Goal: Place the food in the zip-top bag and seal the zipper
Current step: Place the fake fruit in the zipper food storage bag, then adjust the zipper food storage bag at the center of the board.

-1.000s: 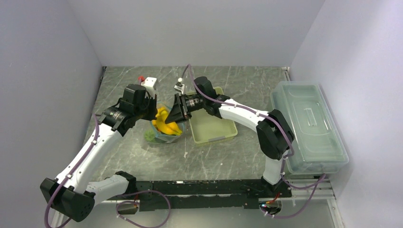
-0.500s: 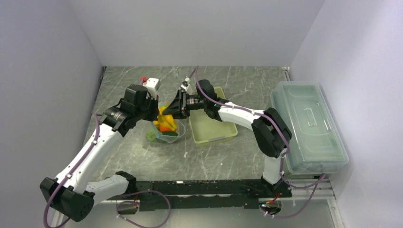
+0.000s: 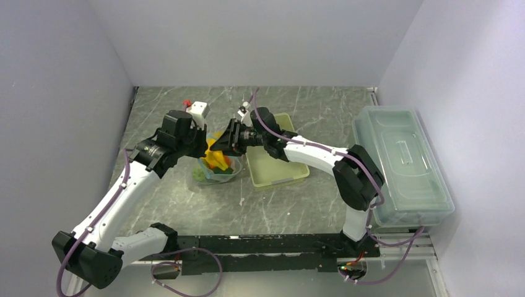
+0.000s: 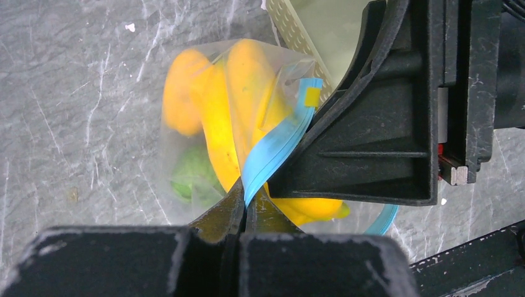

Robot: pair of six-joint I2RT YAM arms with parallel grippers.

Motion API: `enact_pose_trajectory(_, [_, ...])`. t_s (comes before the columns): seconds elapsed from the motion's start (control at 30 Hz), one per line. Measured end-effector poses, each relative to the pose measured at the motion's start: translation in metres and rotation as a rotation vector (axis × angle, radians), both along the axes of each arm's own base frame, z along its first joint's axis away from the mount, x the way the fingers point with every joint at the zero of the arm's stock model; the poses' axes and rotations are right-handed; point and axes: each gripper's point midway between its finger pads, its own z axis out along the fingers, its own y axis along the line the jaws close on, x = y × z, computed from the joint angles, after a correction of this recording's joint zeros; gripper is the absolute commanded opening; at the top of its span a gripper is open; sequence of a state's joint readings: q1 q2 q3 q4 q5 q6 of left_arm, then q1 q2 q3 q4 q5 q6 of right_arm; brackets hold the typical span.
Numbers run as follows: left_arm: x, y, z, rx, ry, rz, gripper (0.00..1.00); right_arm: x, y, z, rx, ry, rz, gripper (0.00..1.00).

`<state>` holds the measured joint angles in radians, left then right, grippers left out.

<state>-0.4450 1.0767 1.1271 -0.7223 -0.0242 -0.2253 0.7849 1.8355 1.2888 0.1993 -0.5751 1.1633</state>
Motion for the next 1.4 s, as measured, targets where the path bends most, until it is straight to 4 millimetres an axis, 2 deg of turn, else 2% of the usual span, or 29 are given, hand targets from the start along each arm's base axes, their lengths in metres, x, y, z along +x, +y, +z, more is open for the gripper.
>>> enact_pose_trajectory(0.1, [0.000,0.000,0.000,0.000,0.000,0.000,0.00,0.000,0.000,-0.001,-0.017,-0.018,-0.015,0.50])
enact_pose_trajectory(0.37, [-0.001,0.000,-0.001,0.002,0.004,0.000,0.00,0.000,0.000,-0.002,-0.035,-0.050,-0.026,0.61])
enact_pose_trajectory(0.9, [-0.001,0.001,-0.001,0.005,0.004,0.003,0.00,-0.003,-0.008,0.023,-0.026,-0.159,-0.018,0.61])
enact_pose_trajectory(1.23, [0.000,0.002,-0.001,0.006,0.003,0.006,0.00,-0.014,-0.027,0.052,-0.046,-0.321,0.010,0.61])
enact_pose_trajectory(1.4, [0.000,0.002,-0.001,0.006,0.003,0.006,0.00,-0.015,-0.040,0.055,-0.099,-0.393,0.003,0.61])
